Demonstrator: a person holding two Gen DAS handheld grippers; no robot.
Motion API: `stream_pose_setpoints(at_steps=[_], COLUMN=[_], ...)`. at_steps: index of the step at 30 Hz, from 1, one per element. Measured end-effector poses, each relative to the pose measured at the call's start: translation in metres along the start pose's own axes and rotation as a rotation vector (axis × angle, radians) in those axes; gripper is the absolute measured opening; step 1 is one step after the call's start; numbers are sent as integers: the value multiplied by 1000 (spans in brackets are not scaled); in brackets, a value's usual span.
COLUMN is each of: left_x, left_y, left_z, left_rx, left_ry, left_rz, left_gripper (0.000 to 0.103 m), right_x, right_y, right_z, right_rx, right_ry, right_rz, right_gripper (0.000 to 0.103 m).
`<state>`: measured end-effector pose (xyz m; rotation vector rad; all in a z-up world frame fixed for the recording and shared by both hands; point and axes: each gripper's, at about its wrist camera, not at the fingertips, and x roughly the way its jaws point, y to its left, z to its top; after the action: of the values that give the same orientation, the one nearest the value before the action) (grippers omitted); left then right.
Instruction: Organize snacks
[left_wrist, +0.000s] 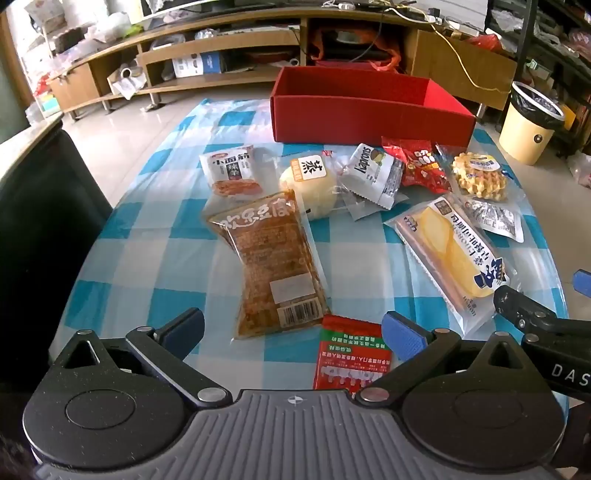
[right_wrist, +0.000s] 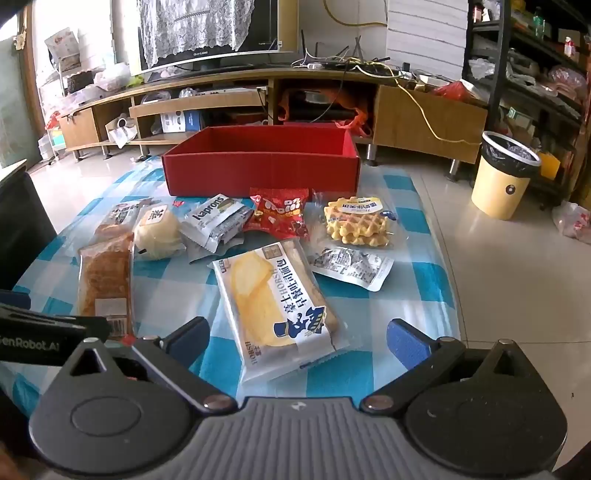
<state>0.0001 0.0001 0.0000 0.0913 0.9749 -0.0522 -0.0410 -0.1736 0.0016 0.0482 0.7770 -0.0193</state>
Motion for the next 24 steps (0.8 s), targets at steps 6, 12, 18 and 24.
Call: stream_pose_setpoints(at_steps=[6, 12, 18, 24], left_x=[-1, 4, 5, 4], left_y=[0, -5, -4, -4], left_z=[-2, -10, -7, -7], left_rx=[9, 21, 27, 31], left_ry=[2, 5, 20, 23], left_rz=[1, 1, 2, 1], left_gripper=[103, 103, 103, 103], right_x=[-2, 3, 4, 3], right_y=[0, -1, 0, 1], right_z=[1, -4, -2, -2], right_rx=[-2, -3, -9, -14], right_ry=[4, 11, 21, 29], right_rz=[-5, -6, -11, -15], right_gripper=[100, 100, 100, 100])
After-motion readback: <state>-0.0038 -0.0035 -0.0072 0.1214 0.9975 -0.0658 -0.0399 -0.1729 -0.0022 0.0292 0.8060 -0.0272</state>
